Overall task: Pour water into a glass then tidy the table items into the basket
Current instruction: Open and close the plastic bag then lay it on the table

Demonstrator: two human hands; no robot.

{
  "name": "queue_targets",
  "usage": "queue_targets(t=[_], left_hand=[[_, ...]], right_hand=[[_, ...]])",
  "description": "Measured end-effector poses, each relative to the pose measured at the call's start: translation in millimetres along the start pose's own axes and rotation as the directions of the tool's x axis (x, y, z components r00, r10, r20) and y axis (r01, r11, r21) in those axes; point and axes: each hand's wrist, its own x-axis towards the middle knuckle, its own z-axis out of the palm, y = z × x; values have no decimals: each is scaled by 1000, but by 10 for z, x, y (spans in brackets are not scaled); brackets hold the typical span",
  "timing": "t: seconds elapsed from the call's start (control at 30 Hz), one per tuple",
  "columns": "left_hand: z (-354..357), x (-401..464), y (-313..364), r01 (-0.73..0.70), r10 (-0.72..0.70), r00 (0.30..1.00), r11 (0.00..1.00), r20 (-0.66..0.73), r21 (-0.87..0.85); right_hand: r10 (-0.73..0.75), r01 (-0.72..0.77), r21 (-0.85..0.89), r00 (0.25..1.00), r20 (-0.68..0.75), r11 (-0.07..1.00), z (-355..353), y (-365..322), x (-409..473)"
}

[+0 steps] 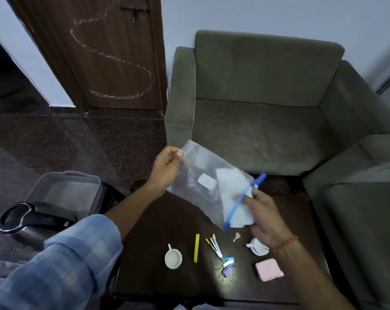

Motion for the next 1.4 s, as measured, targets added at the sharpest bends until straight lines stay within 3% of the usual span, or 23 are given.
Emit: queue_targets(t=[0.17,0.33,0.43,0.57,0.87,1.27,1.4], left_hand=[[-172,53,-226,38,-46,987,998,-156,-52],[-122,53,-466,108,-128,972,988,-198,-109],[4,-21,-576,114,-142,972,981,-185,-156],[165,-90,-688,155,-176,969,980,-176,-127],[430,-111,-904,203,-224,950,972,-218,-116],[558,-103,-1156,240,-269,914,962,-303,-130],[647,-179,-1210,247,-267,915,964,-302,-103]], right_hand=[[40,-61,-157,990,-135,986,-1021,-93,-29],[46,-156,-357,953,-298,921,-1717,63,132],[33,-248,-538,926,-377,805,-1933,255,271],[-1,-320,-638,894,-448,700,-2108,492,531],[-84,-294,-823,922,-379,485,-2244,704,1547],[93,-308,-946,950,-299,101,-2341,1189,2514],[110,-272,-962,957,-267,29,-2337,1297,2603]])
